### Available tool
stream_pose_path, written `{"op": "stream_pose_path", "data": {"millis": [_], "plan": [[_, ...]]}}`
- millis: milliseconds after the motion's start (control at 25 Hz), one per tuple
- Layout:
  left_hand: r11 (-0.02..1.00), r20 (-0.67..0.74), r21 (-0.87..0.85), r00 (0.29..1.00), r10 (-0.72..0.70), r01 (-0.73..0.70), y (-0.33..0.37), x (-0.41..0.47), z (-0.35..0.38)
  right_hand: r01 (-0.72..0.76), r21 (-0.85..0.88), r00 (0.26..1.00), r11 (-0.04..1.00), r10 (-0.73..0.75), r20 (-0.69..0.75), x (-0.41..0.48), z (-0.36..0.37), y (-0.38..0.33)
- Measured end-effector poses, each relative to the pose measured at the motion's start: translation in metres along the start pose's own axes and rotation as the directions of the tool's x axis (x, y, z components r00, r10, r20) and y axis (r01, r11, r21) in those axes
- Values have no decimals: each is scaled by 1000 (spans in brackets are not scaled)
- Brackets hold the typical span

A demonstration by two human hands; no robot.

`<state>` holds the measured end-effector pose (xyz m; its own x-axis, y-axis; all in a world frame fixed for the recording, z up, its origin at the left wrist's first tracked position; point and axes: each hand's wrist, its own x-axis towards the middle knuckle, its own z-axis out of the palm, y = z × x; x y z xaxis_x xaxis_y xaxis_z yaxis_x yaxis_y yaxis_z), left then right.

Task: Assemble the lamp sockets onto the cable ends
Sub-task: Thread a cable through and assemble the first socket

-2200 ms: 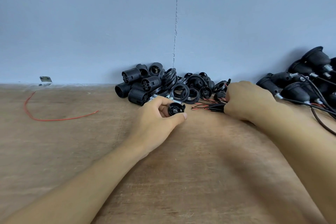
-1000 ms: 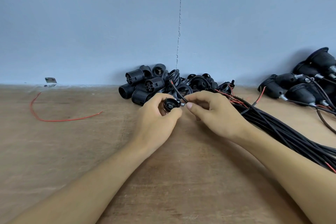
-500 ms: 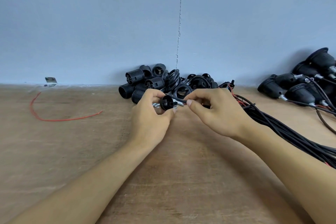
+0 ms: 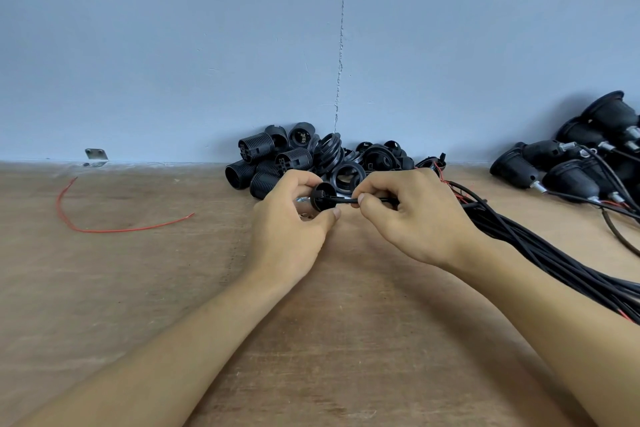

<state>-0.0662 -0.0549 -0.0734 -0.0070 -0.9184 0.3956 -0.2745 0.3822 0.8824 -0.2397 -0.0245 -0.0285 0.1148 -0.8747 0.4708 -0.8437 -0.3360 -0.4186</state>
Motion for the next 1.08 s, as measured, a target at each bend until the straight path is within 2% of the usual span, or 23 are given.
{"op": "stream_pose_path", "data": {"millis": [120, 280, 520, 760, 920, 1080], "plan": [[997, -12, 61, 999, 42, -41, 1, -1, 0, -2, -38, 1000, 999, 2, -1, 1, -1, -1], [999, -15, 47, 1000, 20, -19, -1, 0, 1, -21, -59, 1000, 998, 20, -3, 1, -1, 0], [1000, 58, -7, 998, -5, 5, 0, 0, -1, 18, -135, 1000, 991, -16, 17, 2, -7, -5], [999, 113, 40, 993, 22, -26, -2, 1, -1, 15, -128, 1000, 992, -14, 11, 3, -7, -5], [998, 161, -57, 987, 15, -6, -4, 2, -1, -33, -124, 999, 992, 31, -16, 5, -5, -2], [996, 192, -86, 981, 33, -17, -5, 3, -2, -22, -112, 998, 993, 29, 58, 6, -7, 1]]}}
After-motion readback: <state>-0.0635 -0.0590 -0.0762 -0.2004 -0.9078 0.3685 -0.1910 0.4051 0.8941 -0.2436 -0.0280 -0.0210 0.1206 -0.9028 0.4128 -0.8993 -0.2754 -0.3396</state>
